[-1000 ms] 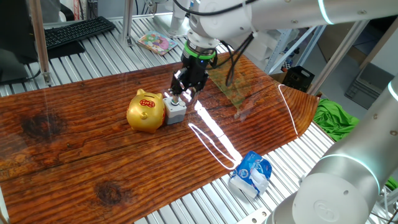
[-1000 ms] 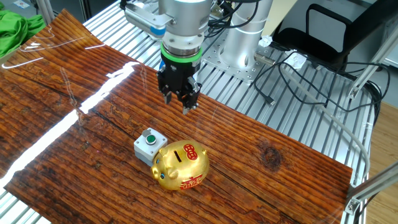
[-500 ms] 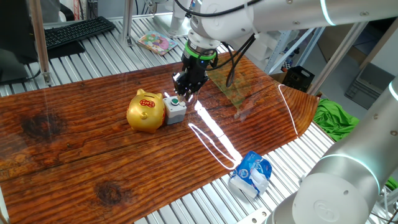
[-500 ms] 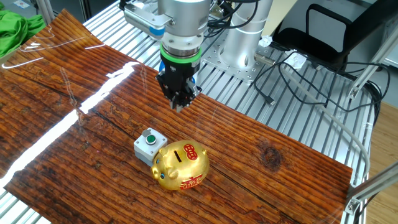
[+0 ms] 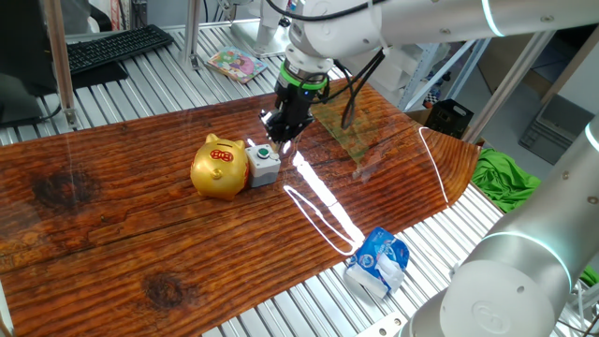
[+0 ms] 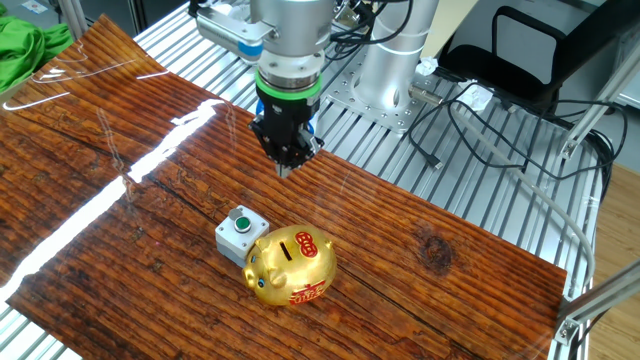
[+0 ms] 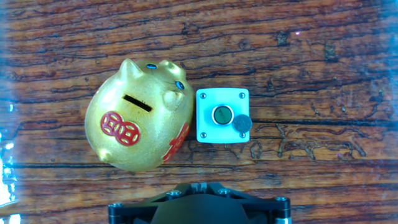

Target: Drop coins into a piggy bank

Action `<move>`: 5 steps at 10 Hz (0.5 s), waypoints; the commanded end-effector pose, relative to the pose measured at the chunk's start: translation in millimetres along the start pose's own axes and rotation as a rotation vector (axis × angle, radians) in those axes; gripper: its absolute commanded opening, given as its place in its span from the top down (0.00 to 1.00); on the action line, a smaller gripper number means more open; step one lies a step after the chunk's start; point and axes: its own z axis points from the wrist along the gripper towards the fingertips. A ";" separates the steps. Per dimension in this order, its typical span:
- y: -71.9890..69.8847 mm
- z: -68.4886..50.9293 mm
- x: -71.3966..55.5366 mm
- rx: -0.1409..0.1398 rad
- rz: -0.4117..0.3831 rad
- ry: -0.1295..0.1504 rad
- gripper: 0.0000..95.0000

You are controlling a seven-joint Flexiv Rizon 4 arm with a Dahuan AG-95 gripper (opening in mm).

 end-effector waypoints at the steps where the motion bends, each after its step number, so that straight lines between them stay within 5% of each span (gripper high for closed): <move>1: -4.1 2.3 -1.5 -0.004 -0.007 0.001 1.00; 5: -19.0 7.3 -6.9 0.001 -0.024 -0.004 1.00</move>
